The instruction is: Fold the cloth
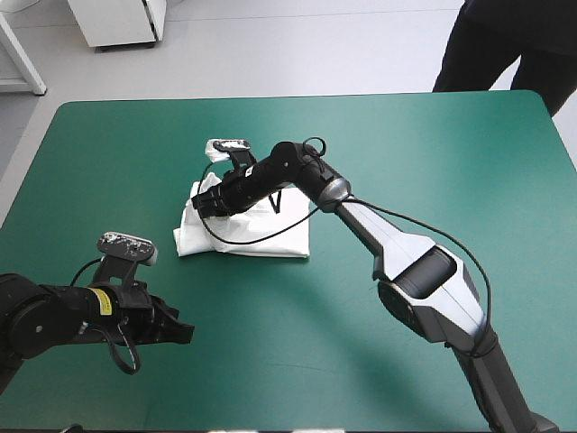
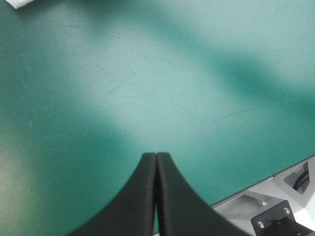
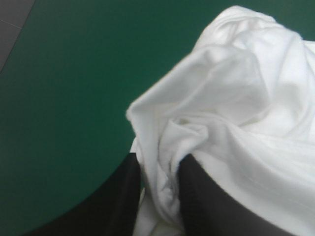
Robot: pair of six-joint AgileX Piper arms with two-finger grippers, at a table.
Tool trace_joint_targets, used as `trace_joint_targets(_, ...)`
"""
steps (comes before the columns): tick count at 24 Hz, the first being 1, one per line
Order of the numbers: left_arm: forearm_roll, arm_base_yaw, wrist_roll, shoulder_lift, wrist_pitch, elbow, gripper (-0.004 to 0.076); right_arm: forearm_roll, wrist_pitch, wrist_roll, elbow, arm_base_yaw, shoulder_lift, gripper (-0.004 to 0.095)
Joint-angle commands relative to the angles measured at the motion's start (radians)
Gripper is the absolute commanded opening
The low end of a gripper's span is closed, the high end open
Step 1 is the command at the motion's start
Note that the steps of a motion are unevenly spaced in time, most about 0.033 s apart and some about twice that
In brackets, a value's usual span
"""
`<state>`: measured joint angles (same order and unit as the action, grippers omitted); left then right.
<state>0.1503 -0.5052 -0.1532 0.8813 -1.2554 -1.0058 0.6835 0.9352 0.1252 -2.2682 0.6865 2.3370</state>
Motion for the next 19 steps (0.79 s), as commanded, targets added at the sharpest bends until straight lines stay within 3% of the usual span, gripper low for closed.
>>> trace_joint_targets(1, 0.025, 0.000, -0.008, -0.008, -0.030, -0.026, -0.0022, 0.059, 0.014, -0.010, -0.075, 0.003, -0.074, 0.0532)
trace_joint_targets(9, 0.055, 0.000, -0.008, -0.008, -0.030, -0.026, -0.0022, -0.139, 0.181, -0.106, -0.241, 0.001, -0.074, 0.0486)
trace_joint_targets(12, 0.055, 0.000, -0.008, -0.008, -0.030, -0.026, -0.0022, -0.255, 0.314, -0.158, -0.294, -0.005, -0.076, 0.0487)
trace_joint_targets(19, 0.097, 0.000, -0.008, -0.008, -0.030, -0.026, -0.0022, -0.326, 0.316, -0.210, -0.252, -0.059, -0.149, 0.0486)
